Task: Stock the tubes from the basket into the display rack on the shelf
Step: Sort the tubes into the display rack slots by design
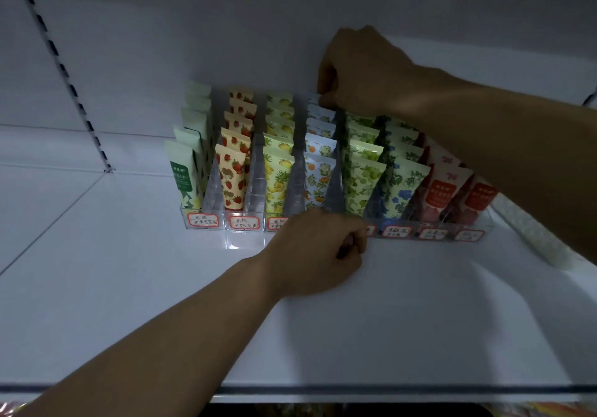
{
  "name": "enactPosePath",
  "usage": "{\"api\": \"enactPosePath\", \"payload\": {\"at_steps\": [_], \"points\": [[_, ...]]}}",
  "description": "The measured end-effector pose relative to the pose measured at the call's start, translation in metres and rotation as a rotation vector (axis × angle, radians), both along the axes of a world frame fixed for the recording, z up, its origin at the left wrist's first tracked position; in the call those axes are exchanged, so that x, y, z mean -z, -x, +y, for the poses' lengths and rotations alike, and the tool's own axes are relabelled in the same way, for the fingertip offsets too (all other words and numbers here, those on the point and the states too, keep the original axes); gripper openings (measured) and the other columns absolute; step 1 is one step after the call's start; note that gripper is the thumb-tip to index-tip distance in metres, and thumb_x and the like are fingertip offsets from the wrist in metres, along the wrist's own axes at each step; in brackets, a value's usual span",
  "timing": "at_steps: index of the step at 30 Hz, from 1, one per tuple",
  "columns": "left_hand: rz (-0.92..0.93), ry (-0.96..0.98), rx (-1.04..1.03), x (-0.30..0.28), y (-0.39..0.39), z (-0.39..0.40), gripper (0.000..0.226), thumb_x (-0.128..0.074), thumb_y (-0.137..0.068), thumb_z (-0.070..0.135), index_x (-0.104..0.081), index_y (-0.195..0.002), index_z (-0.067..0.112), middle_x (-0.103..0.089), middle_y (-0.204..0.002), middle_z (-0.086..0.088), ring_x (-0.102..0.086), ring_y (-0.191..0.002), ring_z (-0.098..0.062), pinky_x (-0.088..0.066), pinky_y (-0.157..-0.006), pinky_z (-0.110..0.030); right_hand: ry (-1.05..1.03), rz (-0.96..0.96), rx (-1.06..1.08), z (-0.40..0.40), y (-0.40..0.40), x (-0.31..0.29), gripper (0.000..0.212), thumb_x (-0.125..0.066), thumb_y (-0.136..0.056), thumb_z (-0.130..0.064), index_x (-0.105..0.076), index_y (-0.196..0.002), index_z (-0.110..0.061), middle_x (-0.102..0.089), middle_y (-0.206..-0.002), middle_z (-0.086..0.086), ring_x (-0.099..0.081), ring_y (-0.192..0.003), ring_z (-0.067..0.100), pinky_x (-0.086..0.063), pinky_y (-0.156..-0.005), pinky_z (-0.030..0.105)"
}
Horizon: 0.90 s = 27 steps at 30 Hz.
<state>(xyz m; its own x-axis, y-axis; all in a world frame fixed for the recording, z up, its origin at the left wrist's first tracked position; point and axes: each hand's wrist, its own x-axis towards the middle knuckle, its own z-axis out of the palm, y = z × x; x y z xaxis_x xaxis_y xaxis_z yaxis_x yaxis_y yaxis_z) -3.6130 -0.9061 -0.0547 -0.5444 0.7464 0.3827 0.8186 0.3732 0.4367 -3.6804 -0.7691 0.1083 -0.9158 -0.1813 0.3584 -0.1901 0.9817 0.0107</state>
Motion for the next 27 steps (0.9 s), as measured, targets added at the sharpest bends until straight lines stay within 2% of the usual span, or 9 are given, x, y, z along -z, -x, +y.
{"api": "enactPosePath", "payload": {"at_steps": [3, 6, 9, 14, 17, 20, 24, 25, 27], "points": [[0.013, -0.003, 0.001, -0.001, -0.001, -0.001, 0.013, -0.058, -0.081, 0.017, -0.066, -0.086, 0.025, -0.045, -0.055, 0.018, -0.047, -0.054, 0.004, -0.025, -0.053, -0.011, 0.020, 0.107, 0.034, -0.002, -0.010, -0.001, 0.027, -0.074, -0.088, -0.037, -0.072, -0.099, -0.012, -0.069, -0.099, 0.006, -0.064, -0.093, 0.022, -0.057, -0.086, 0.042], [0.013, 0.002, 0.004, -0.001, -0.001, -0.002, 0.012, -0.060, -0.082, 0.016, -0.066, -0.086, 0.026, -0.045, -0.056, 0.019, -0.048, -0.055, 0.005, -0.025, -0.052, -0.011, 0.116, 0.228, -0.049, -0.017, -0.034, -0.005, 0.026, -0.065, -0.095, -0.040, -0.074, -0.096, -0.016, -0.068, -0.096, 0.000, -0.063, -0.095, 0.017, -0.051, -0.090, 0.030], [-0.002, 0.011, 0.020, -0.003, 0.000, -0.002, 0.011, -0.060, -0.084, 0.016, -0.066, -0.087, 0.024, -0.046, -0.058, 0.018, -0.048, -0.056, 0.005, -0.029, -0.052, -0.015, 0.128, 0.052, -0.168, -0.041, -0.061, 0.000, 0.022, -0.066, -0.096, -0.038, -0.076, -0.094, -0.018, -0.073, -0.088, -0.004, -0.068, -0.077, 0.009, -0.053, -0.078, 0.021], [-0.064, 0.086, 0.111, -0.014, -0.001, -0.016, 0.014, -0.060, -0.089, 0.012, -0.068, -0.098, 0.018, -0.050, -0.060, 0.019, -0.054, -0.062, 0.007, -0.030, -0.054, -0.008, 0.096, -0.047, -0.213, -0.054, -0.068, 0.016, 0.022, -0.071, -0.091, -0.035, -0.077, -0.079, -0.018, -0.073, -0.073, -0.003, -0.068, -0.064, 0.010, -0.061, -0.069, 0.035], [0.067, 0.215, 0.152, -0.039, -0.004, -0.041, 0.019, -0.059, -0.091, 0.016, -0.068, -0.107, 0.021, -0.061, -0.071, 0.014, -0.052, -0.062, 0.001, -0.039, -0.061, -0.016, 0.084, -0.105, -0.213, -0.053, -0.071, 0.016, 0.018, -0.071, -0.091, -0.031, -0.076, -0.078, -0.019, -0.072, -0.072, -0.007, -0.068, -0.066, 0.008, -0.061, -0.069, 0.036], [0.194, -0.058, 0.044, -0.071, -0.009, -0.085, 0.015, -0.060, -0.089, 0.009, -0.071, -0.095, 0.016, -0.065, -0.072, 0.007, -0.055, -0.059, -0.006, -0.045, -0.057, -0.021, 0.107, -0.140, -0.209, -0.052, -0.071, 0.019, 0.015, -0.072, -0.090, -0.031, -0.075, -0.080, -0.022, -0.070, -0.073, -0.010, -0.067, -0.069, 0.008, -0.061, -0.071, 0.036], [0.312, -0.685, -0.449, -0.076, 0.008, -0.127, 0.013, -0.051, -0.087, 0.004, -0.060, -0.093, 0.011, -0.062, -0.084, 0.006, -0.058, -0.072, -0.007, -0.047, -0.061, -0.025, 0.105, -0.177, -0.181, -0.056, -0.067, 0.027, 0.017, -0.073, -0.090, -0.032, -0.076, -0.080, -0.019, -0.071, -0.072, -0.005, -0.067, -0.067, 0.013, -0.061, -0.070, 0.038], [0.260, -0.784, -0.569, -0.068, 0.017, -0.131, 0.019, -0.052, -0.086, 0.007, -0.056, -0.103, 0.013, -0.060, -0.093, 0.005, -0.057, -0.082, -0.006, -0.048, -0.066, -0.024, 0.104, -0.180, -0.169, -0.057, -0.066, 0.027, 0.017, -0.073, -0.090, -0.032, -0.075, -0.080, -0.018, -0.070, -0.072, -0.004, -0.067, -0.067, 0.014, -0.061, -0.070, 0.039], [-0.037, -0.867, -0.646, -0.048, 0.030, -0.135, 0.047, -0.057, -0.085, 0.019, -0.046, -0.130, 0.016, -0.054, -0.122, -0.001, -0.055, -0.108, -0.010, -0.049, -0.081, -0.024, 0.113, -0.181, -0.147, -0.060, -0.066, 0.027, 0.018, -0.074, -0.089, -0.032, -0.075, -0.080, -0.017, -0.071, -0.074, -0.002, -0.067, -0.068, 0.016, -0.061, -0.071, 0.039]]}}
